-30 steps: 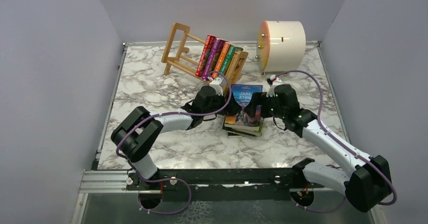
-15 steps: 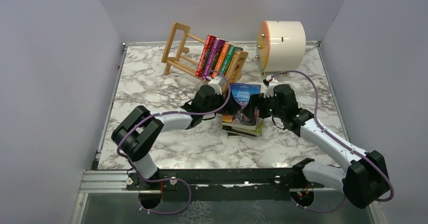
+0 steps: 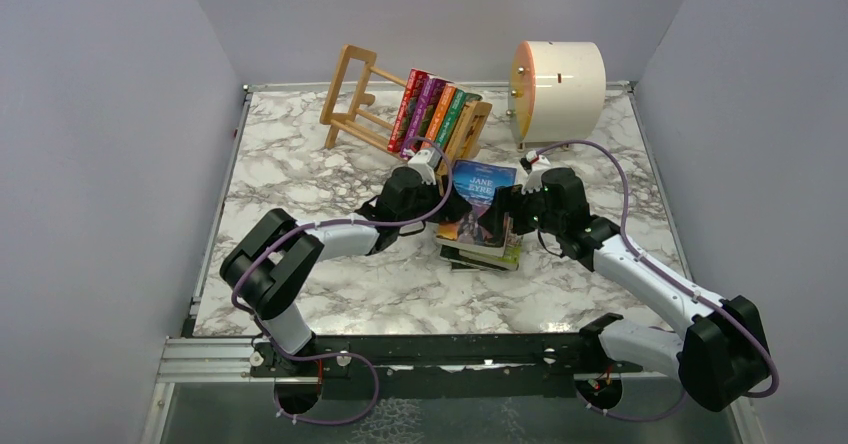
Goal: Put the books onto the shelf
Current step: Pick up the book from the center of the board.
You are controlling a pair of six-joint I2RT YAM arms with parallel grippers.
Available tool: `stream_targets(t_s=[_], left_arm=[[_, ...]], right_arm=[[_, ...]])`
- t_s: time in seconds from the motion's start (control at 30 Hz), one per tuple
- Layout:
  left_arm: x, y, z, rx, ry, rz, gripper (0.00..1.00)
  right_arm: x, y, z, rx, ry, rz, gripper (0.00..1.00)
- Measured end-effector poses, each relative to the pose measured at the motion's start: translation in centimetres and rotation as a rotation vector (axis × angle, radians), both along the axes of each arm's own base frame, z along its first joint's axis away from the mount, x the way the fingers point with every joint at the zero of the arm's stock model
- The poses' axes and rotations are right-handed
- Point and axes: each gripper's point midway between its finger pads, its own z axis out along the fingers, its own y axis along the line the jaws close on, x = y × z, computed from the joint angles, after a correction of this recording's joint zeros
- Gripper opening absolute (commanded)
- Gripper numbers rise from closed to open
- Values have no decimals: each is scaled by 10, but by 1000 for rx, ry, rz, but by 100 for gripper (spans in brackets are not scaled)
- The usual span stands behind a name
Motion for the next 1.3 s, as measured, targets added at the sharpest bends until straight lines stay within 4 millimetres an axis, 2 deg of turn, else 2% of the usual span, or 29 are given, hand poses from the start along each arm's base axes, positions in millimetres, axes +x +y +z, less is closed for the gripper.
stream_targets(t_s=[0.2,0.37,0.47,1.07,1.3], left_arm=[[4,-1,1,-23,0,11,31],[6,-3,2,-36,-8,13,8],[7,-4,4,-43,-13,13,1],[7,-9,19,-91,-49,5,0],[-15,-9,27,-114,-59,-27,0]], right_arm=[[1,-1,0,-2,-2,-7,90],[0,-3,-2,-7,-3,-15,90],[-1,-5,-4,-13,1,-22,89],[-1,-12,-9,-41,17,-59,90],[-4,-18,-11,-56,23,-75,90]])
